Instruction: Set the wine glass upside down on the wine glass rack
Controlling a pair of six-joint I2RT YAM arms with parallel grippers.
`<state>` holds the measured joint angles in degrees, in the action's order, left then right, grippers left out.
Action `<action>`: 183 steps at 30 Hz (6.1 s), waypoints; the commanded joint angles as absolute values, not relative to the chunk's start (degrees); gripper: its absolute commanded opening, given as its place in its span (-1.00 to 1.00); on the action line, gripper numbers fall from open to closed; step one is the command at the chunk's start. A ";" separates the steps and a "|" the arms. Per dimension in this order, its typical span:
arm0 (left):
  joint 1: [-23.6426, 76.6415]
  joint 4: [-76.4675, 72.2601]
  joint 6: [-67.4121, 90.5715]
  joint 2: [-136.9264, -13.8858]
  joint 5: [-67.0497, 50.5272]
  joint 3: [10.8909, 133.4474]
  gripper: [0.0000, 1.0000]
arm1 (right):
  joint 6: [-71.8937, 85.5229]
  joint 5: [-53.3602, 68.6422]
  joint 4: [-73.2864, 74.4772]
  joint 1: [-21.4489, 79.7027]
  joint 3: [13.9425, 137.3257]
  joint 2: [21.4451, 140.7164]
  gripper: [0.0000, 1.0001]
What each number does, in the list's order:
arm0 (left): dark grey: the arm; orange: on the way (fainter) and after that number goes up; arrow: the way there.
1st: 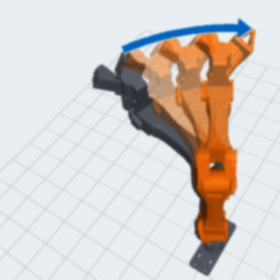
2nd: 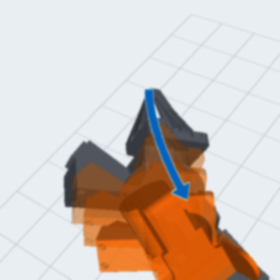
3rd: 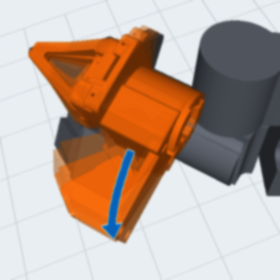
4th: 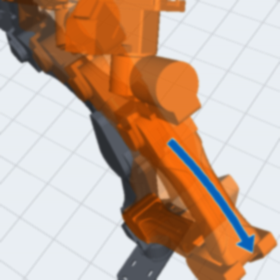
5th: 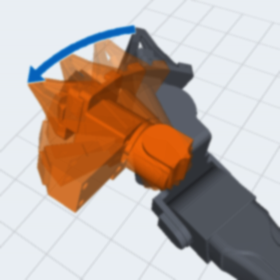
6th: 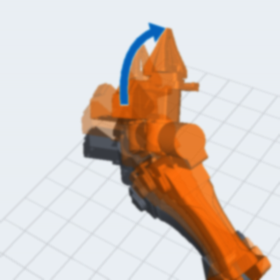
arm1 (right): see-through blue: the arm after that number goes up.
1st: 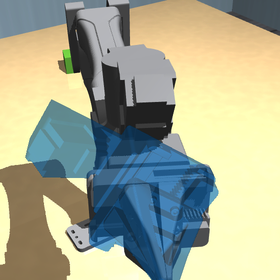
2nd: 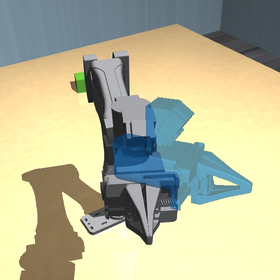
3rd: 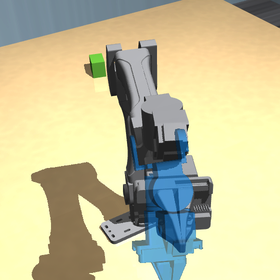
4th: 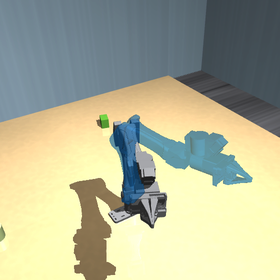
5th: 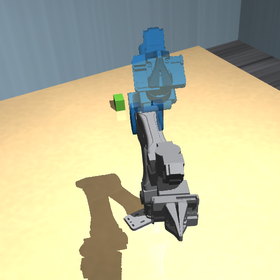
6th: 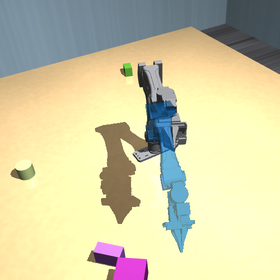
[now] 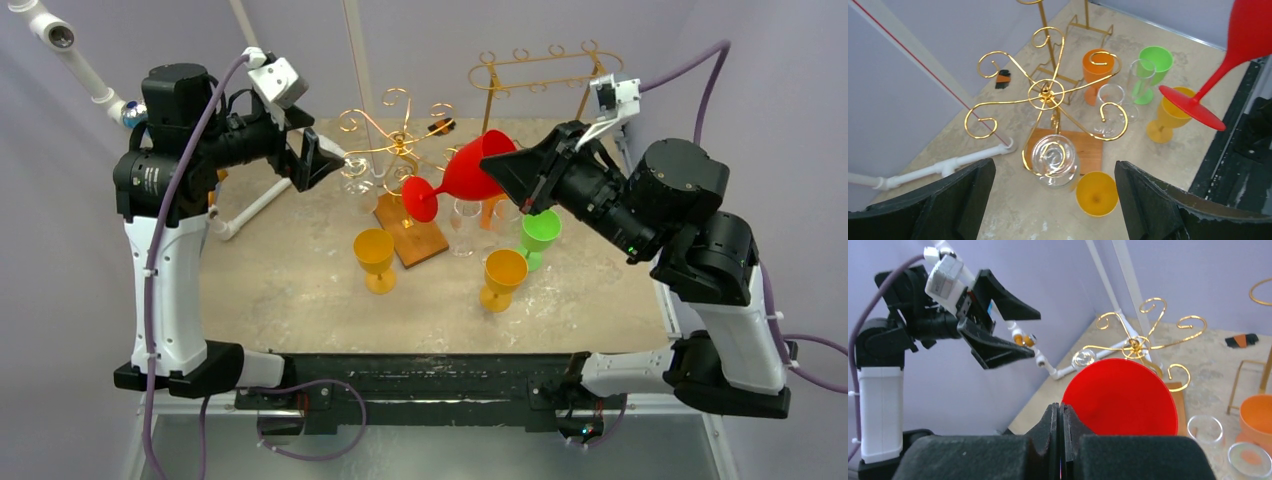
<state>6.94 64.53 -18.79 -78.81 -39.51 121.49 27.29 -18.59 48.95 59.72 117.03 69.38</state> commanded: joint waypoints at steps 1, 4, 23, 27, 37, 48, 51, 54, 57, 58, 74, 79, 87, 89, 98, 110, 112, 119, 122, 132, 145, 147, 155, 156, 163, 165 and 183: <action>7.15 65.07 -6.59 -76.11 -43.62 120.84 0.98 | 24.18 -19.50 40.10 59.85 116.98 71.66 -1.00; 7.12 62.08 -2.47 -75.69 -45.41 119.05 0.99 | 22.50 -19.17 32.44 59.84 114.68 71.33 -1.00; 7.12 58.39 0.62 -74.87 -50.29 112.71 1.00 | 21.07 -20.32 38.96 59.85 111.32 75.39 -0.96; 7.13 60.58 -2.41 -74.44 -48.97 113.42 1.00 | 25.29 -17.98 38.09 59.85 93.83 68.23 -0.27; 7.15 61.84 -4.33 -75.14 -46.24 117.17 0.99 | 30.88 -25.33 42.89 59.85 76.68 62.66 0.14; 7.13 62.93 -5.83 -74.77 -44.56 118.15 0.99 | 36.80 -30.21 50.71 59.48 69.13 65.16 0.11; 7.15 63.47 -6.17 -74.86 -44.01 118.53 0.99 | 37.12 -30.35 50.28 58.27 67.04 65.74 0.12; 7.12 64.03 -6.62 -74.97 -43.56 118.61 0.99 | 37.01 -30.41 49.29 57.36 65.09 66.27 0.13; 7.15 64.41 -7.18 -74.82 -43.36 118.78 0.99 | 36.80 -30.00 48.17 56.58 62.73 66.85 0.13; 7.12 64.51 -7.27 -74.75 -43.26 118.77 0.99 | 36.75 -29.97 47.76 56.27 61.93 67.00 0.12; 7.19 64.96 -8.57 -75.15 -43.89 118.14 1.00 | 33.74 -27.90 50.53 53.35 68.29 62.73 -1.00; 7.19 65.69 -8.65 -75.76 -45.42 118.50 1.00 | 28.12 -14.78 53.52 53.31 87.73 57.76 -1.00; 7.21 63.40 -7.02 -75.20 -49.93 117.70 1.00 | 24.19 -6.88 52.09 53.28 113.50 65.39 -1.00; 7.16 62.49 -6.02 -74.85 -52.29 117.23 1.00 | 23.71 -6.16 47.68 53.28 115.51 67.52 -1.00; 7.21 55.19 4.16 -74.39 -59.59 114.75 1.00 | 21.75 -4.89 30.85 53.45 120.01 76.52 -1.00; 7.21 48.33 8.38 -73.79 -42.33 111.24 0.74 | 23.14 -2.90 20.34 54.09 117.44 78.35 -1.00; 7.21 48.23 9.02 -74.23 -42.31 111.70 0.71 | 23.16 -2.52 19.50 54.14 115.97 77.79 -1.00; 7.21 39.93 15.53 -74.11 -48.73 107.71 0.59 | 24.16 -0.18 14.81 55.25 109.60 76.41 -1.00; 7.21 39.68 15.61 -75.45 -51.30 107.68 0.39 | 24.68 1.39 10.32 55.95 105.54 74.94 -1.00; 7.20 45.47 5.67 -77.80 -45.88 113.22 -1.00 | 23.91 1.32 7.85 56.86 99.45 71.58 -1.00; 7.21 35.37 -28.88 -67.68 -44.38 106.96 -1.00 | 25.31 5.44 34.61 56.87 109.02 71.70 0.79; 7.21 31.81 -36.20 -63.66 -46.38 101.92 -1.00 | 24.33 4.20 39.80 56.84 111.81 72.01 0.96; 7.21 27.79 -54.83 -56.50 -55.30 94.14 -1.00 | 19.77 6.95 47.11 56.84 119.69 79.35 0.98; 7.21 26.45 -55.60 -55.80 -55.95 93.34 -1.00 | 19.32 8.16 46.56 56.85 119.50 81.00 0.98; 7.19 22.65 -61.11 -52.85 -57.91 89.58 -1.00 | 19.87 15.71 25.40 56.86 104.18 77.59 0.98; 7.21 22.42 -61.16 -52.69 -58.22 89.59 -1.00 | 20.21 16.24 20.98 56.80 101.18 76.80 0.98; 7.15 24.20 -64.87 -52.64 -61.83 88.87 -1.00 | 23.74 25.41 8.42 56.95 96.31 83.71 0.98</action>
